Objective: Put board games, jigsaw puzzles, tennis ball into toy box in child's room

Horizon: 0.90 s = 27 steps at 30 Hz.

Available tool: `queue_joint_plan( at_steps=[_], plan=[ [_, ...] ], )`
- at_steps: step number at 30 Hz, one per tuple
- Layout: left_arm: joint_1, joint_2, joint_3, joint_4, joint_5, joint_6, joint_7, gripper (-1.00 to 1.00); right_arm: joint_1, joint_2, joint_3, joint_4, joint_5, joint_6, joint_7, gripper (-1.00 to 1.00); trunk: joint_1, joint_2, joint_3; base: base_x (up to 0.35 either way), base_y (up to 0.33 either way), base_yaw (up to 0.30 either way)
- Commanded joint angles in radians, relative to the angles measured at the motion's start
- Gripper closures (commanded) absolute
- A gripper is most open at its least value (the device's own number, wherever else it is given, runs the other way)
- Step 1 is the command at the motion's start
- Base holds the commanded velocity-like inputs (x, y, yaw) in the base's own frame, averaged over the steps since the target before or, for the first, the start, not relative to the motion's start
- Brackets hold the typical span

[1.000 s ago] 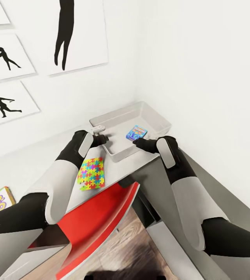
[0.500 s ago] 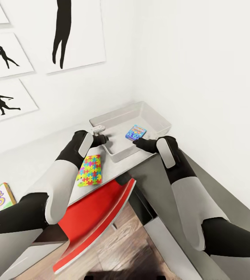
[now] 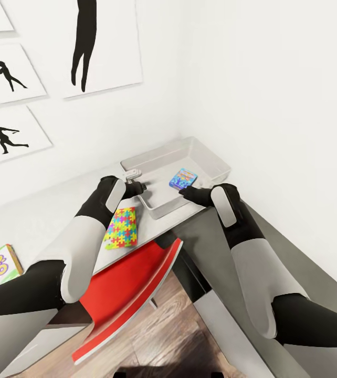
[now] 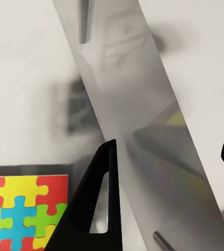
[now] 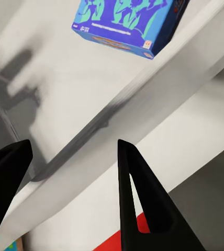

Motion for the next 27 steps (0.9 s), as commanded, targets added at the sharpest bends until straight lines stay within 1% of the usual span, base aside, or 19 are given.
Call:
queue_joint_plan(
  at_steps=[1, 13, 19, 27],
  plan=[
    [-0.001, -0.001, -0.002, -0.004, 0.049, -0.003, -0.002, 1.0, 0.0, 0.0, 0.0, 0.0, 0.011, 0.008, -0.01, 1.0, 0.001, -0.002, -0.002, -0.002, 0.0, 0.0],
    [-0.001, -0.001, -0.002, -0.004, 0.049, -0.002, -0.002, 1.0, 0.0, 0.0, 0.0, 0.0, 0.011, 0.008, -0.01, 1.0, 0.001, -0.002, -0.002, -0.001, 0.0, 0.0],
    [-0.001, -0.001, -0.002, -0.005, 0.049, -0.001, -0.002, 1.0, 0.0, 0.0, 0.0, -0.001, 0.011, 0.009, -0.01, 1.0, 0.001, -0.002, -0.002, -0.069, 0.0, 0.0],
    [-0.001, -0.001, -0.002, -0.011, 0.05, -0.001, -0.002, 1.0, 0.0, 0.0, 0.0, -0.001, 0.011, 0.01, -0.01, 1.0, 0.001, -0.002, -0.002, -0.011, 0.0, 0.0]
  ],
)
